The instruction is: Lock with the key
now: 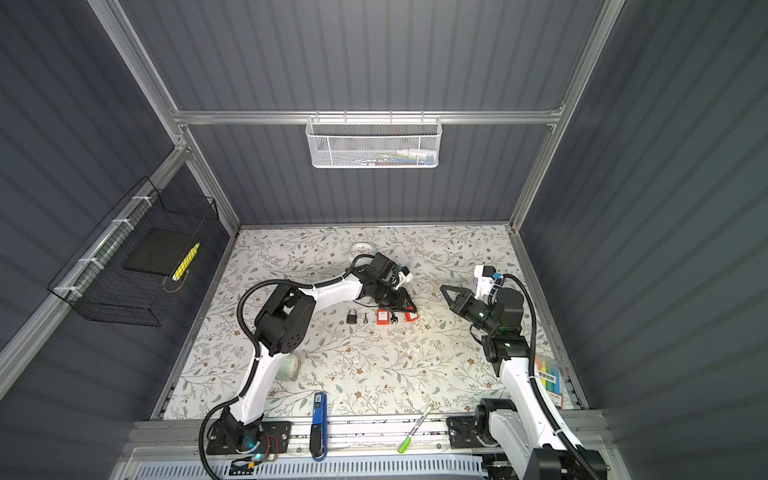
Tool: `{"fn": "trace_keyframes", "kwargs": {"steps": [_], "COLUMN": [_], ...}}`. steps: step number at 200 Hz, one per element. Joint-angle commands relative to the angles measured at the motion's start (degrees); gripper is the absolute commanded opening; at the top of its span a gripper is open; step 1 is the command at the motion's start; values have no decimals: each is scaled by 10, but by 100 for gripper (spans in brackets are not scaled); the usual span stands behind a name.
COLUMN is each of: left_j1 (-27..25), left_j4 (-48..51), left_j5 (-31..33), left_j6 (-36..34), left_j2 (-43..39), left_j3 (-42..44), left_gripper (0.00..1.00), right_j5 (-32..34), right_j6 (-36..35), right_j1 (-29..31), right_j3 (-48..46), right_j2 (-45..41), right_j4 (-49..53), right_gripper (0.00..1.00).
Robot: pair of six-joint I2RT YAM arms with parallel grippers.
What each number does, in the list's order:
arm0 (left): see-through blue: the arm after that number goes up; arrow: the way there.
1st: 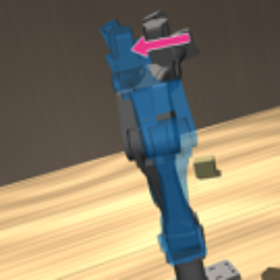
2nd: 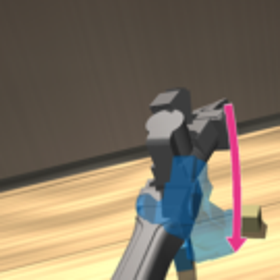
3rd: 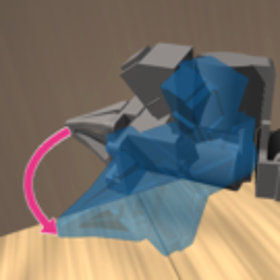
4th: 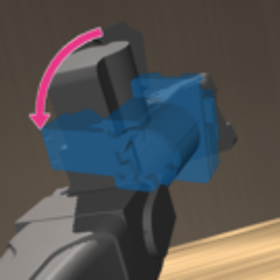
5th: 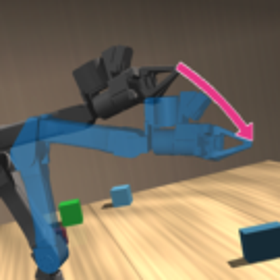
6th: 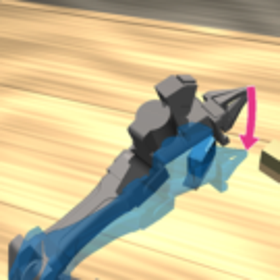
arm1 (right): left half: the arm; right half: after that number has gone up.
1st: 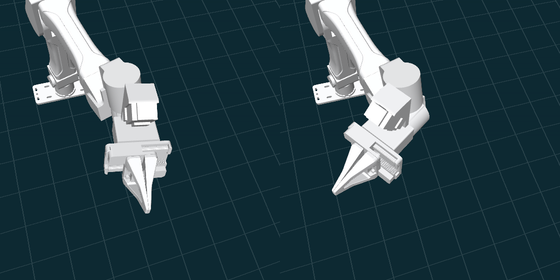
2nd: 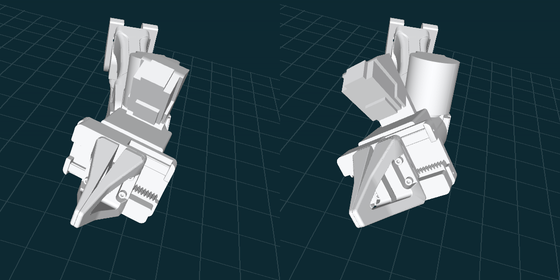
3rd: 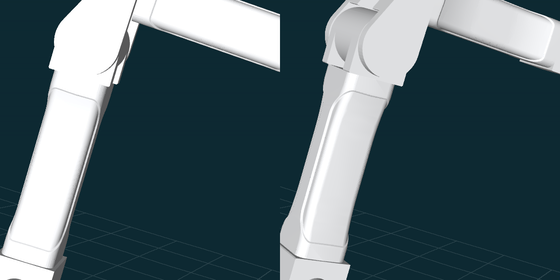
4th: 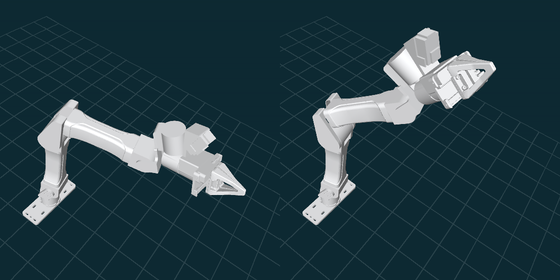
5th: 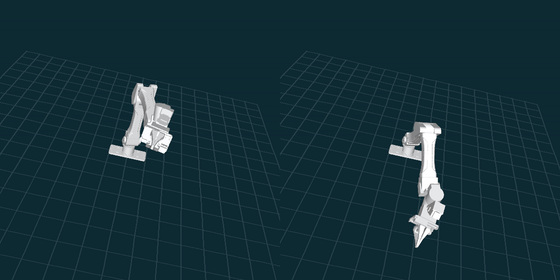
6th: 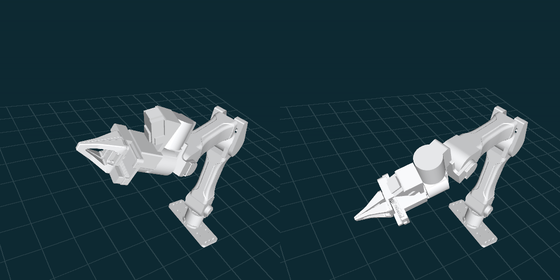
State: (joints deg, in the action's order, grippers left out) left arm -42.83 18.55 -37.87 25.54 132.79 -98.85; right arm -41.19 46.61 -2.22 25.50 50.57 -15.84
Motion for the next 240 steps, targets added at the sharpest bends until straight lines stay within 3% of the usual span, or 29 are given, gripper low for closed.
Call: {"fn": "trace_keyframes", "kwargs": {"steps": [1,35,134,240], "left_j1": [-5,-5,-6,-6], "left_j4": [31,33,45,90], "left_j5": [5,14,41,89], "left_j6": [-21,-25,-22,-26], "left_j2": [15,6,4,7], "left_j3": [-16,-14,-33,-61], "left_gripper": [10,24,44,50], "right_j5": [-9,-8,-8,-4], "right_j6": [-15,-18,-27,-33], "right_j1": [-3,-3,-3,-3], "right_j3": [6,6,7,7], "right_j2": [-13,-15,-27,-32], "right_j4": [11,17,36,47], "right_gripper": [0,0,0,0]}}
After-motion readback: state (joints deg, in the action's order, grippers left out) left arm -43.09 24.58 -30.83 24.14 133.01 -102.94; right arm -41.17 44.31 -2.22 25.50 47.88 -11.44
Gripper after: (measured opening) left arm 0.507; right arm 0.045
